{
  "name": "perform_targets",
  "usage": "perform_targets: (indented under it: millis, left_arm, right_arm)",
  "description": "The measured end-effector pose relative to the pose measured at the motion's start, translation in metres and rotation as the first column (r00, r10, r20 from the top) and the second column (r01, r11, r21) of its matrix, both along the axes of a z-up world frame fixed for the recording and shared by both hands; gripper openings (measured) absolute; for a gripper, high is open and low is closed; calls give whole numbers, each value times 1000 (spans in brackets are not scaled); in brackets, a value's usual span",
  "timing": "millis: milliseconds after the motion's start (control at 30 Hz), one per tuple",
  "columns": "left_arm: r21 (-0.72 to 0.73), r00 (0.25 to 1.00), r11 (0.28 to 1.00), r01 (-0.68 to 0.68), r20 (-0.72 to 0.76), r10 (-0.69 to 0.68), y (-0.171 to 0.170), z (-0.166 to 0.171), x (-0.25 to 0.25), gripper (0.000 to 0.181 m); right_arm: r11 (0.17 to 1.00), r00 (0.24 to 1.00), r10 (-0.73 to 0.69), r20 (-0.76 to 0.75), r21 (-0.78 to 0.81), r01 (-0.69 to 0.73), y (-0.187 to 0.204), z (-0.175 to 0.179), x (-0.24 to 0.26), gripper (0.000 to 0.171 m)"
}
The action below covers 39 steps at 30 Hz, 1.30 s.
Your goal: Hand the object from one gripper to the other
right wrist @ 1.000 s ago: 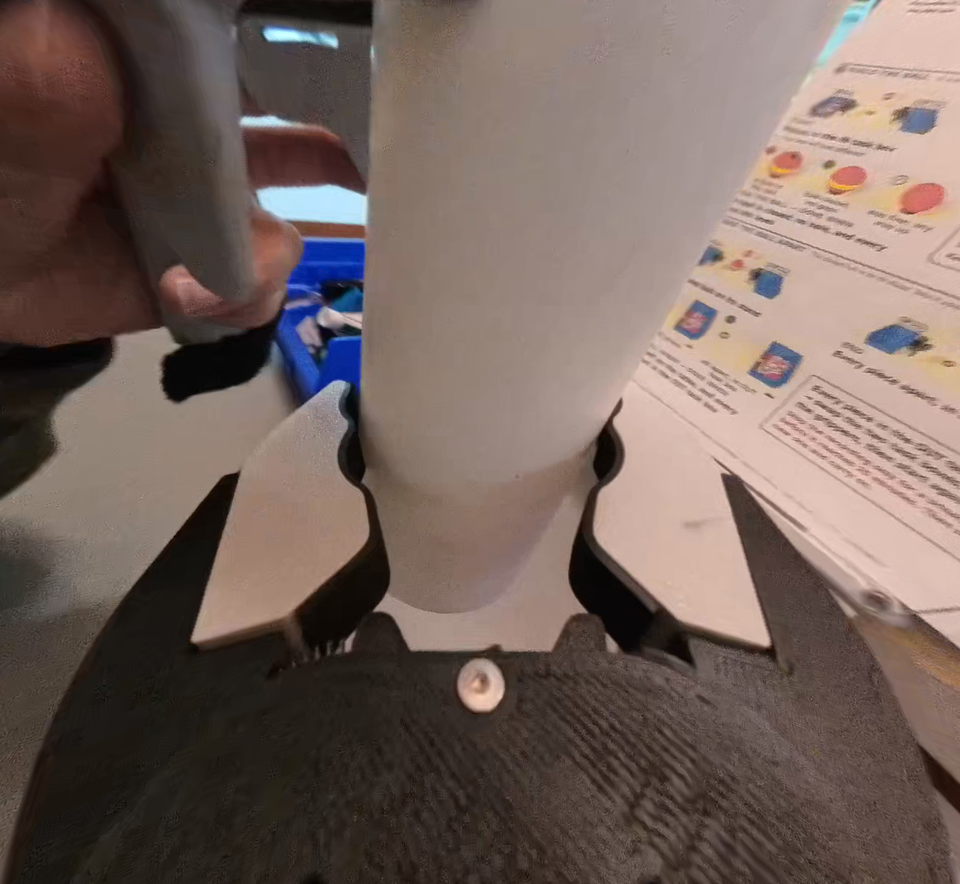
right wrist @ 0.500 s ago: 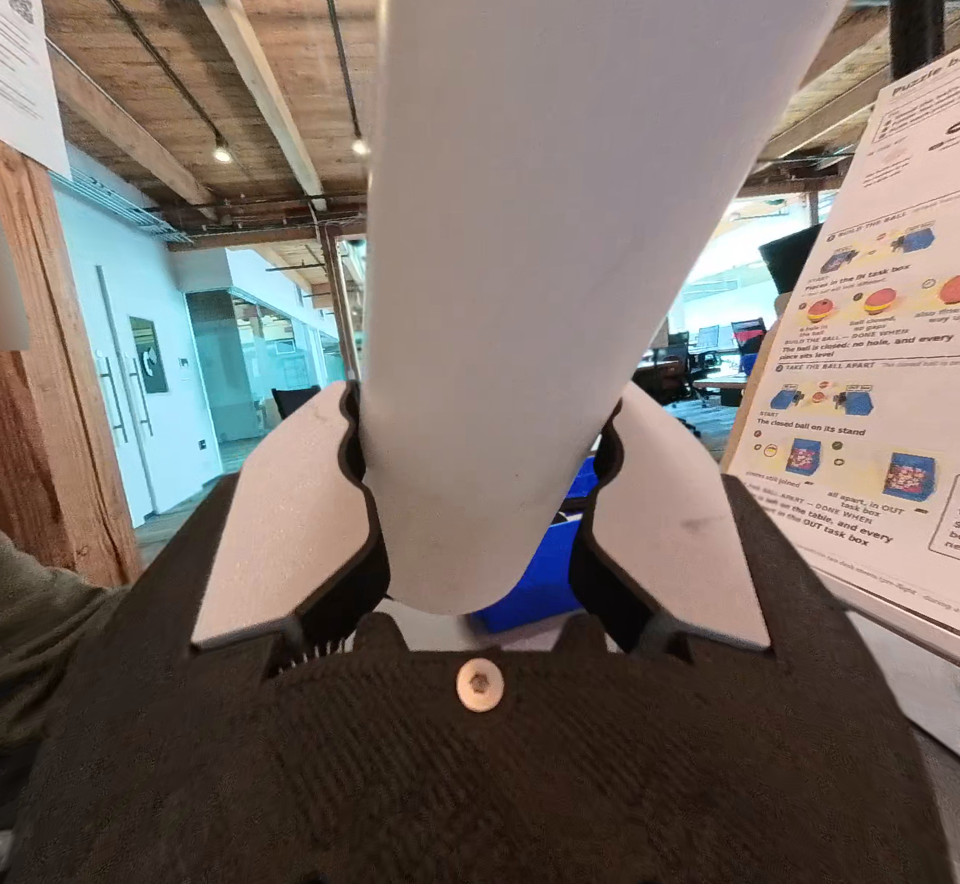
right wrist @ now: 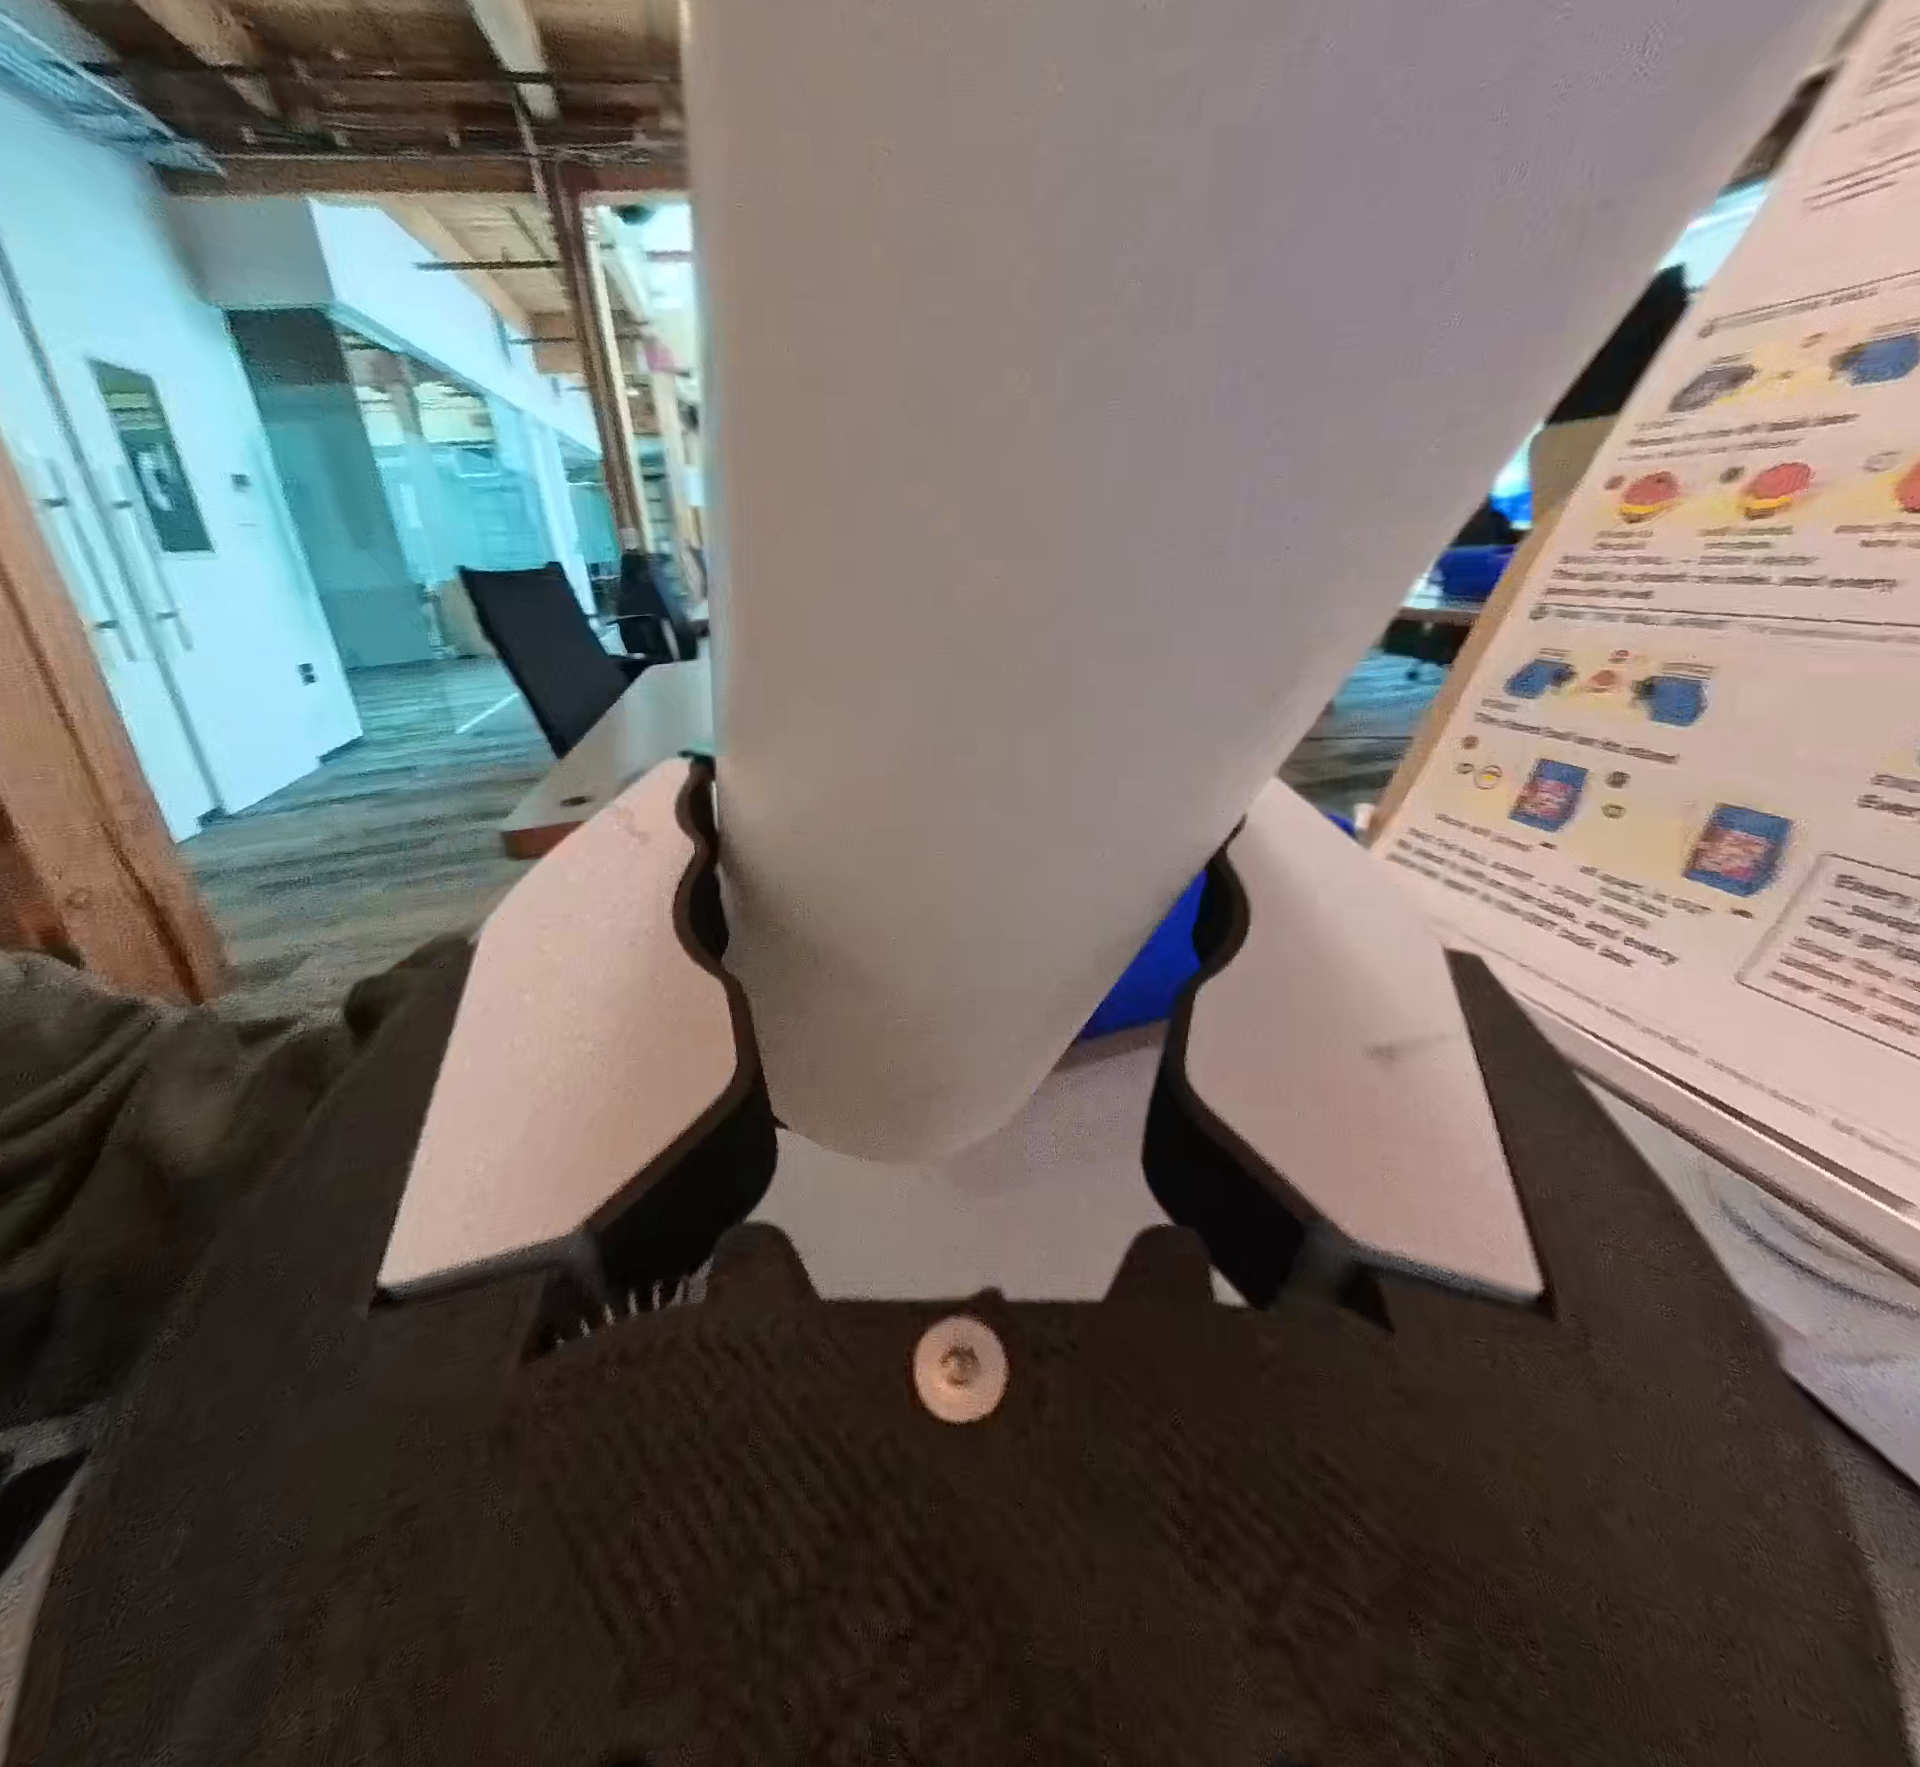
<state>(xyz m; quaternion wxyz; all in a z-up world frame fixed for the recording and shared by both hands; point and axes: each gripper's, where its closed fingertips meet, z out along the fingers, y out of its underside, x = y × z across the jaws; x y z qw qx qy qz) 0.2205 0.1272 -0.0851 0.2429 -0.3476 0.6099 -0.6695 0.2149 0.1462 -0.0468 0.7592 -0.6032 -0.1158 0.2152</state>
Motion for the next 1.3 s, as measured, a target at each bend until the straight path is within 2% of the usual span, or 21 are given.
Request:
perform_targets:
  millis: [100, 167, 233, 300, 400, 433, 600, 667, 867, 967, 1033, 1167, 1300]
  left_arm:
    - [166, 987, 974, -151, 86, 138, 11, -3, 11, 83]
    - [322, 952, 902, -288, 198, 234, 18, -3, 17, 82]
    - [443, 885, 777, -448, 344, 314, 26, 2, 23, 82]
    - [497, 797, 633, -593, 473, 375, 34, 10, 27, 82]
    - [559, 675, 382, -736, 652, 346, 38, 15, 30, 83]
    - [554, 638, 319, -770, 689, 343, 39, 17, 30, 83]
    - [534, 591, 255, -806, 742, 315, 42, 23, 26, 83]
    - [542, 616, 300, -785, 732, 290, 35, 24, 24, 83]
    - [446, 735, 651, -614, 624, 266, 10, 29, 16, 96]
    - [430, 849, 787, -442, 484, 212, 2, 19, 14, 105]
    - [424, 929, 866, -267, 351, 115, -8, 6, 7, 107]
    - [355, 975, 934, -22, 215, -58, -23, -10, -7, 103]
    - [349, 988, 931, 112, 63, -143, -33, -40, -4, 97]
  right_arm:
    - [989, 981, -127, -144, 56, 136, -10, 24, 26, 96]
    - [974, 950, -171, -262, 99, 203, -24, 44, 44, 102]
    - [952, 917, -232, -325, 119, 283, -39, 58, 59, 104]
    - [915, 867, -301, -397, 137, 380, -55, 69, 76, 103]
    - [851, 799, -392, -456, 150, 503, -72, 73, 94, 89]
    - [846, 805, -389, -448, 171, 505, -73, 74, 94, 83]
    - [900, 869, -275, -412, 206, 383, -70, 72, 92, 82]
    - [903, 881, -229, -413, 248, 351, -73, 74, 91, 82]
    - [898, 923, -109, -369, 361, 250, -90, 89, 77, 81]
    - [904, 952, -73, -297, 384, 189, -92, 94, 62, 81]
    - [913, 975, -48, -216, 387, 131, -92, 95, 47, 82]
    - [934, 998, -43, -53, 351, 59, -85, 89, 22, 82]
    - [953, 998, -61, 30, 299, 49, -70, 79, 10, 82]
